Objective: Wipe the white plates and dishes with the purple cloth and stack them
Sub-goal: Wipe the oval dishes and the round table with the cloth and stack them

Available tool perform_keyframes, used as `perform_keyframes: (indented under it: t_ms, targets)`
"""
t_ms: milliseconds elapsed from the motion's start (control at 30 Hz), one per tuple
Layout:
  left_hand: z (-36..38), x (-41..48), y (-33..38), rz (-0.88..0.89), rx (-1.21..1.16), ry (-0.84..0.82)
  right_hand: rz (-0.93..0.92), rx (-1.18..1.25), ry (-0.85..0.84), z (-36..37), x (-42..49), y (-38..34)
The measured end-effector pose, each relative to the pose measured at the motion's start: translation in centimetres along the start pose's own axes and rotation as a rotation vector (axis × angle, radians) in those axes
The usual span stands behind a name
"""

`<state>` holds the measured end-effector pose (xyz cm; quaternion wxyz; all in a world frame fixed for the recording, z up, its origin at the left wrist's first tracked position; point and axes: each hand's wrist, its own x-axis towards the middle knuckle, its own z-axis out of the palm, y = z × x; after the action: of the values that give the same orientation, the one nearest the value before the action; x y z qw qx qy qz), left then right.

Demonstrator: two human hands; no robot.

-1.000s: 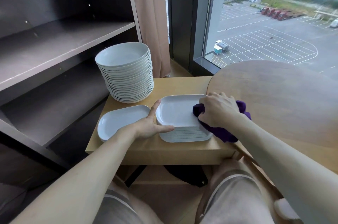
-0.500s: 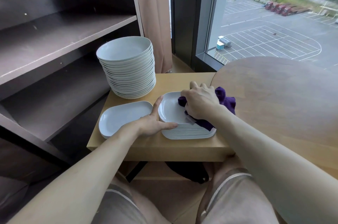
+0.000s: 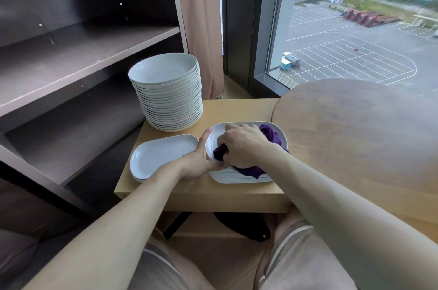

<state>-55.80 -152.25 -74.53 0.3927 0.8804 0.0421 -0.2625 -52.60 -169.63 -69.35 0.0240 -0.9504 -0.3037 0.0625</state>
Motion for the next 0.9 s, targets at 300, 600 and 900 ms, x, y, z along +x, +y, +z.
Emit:
perform_keyframes:
  t_ms: [300, 600, 900]
  targets:
    - [0.2, 0.2, -0.3, 0.026, -0.053, 0.032, 0.243, -0.046, 0.086, 0.0, -3.6, 3.6]
    - [0.7, -0.3, 0.8, 0.053, 0.025, 0.147, 0.471, 0.112, 0.337, 2.2, -7.0, 4.7]
    - [3.5, -3.2, 4.5, 0.469, 0.917, 0.540, 0.488, 0.290, 0.510, 4.2, -9.6, 3.5]
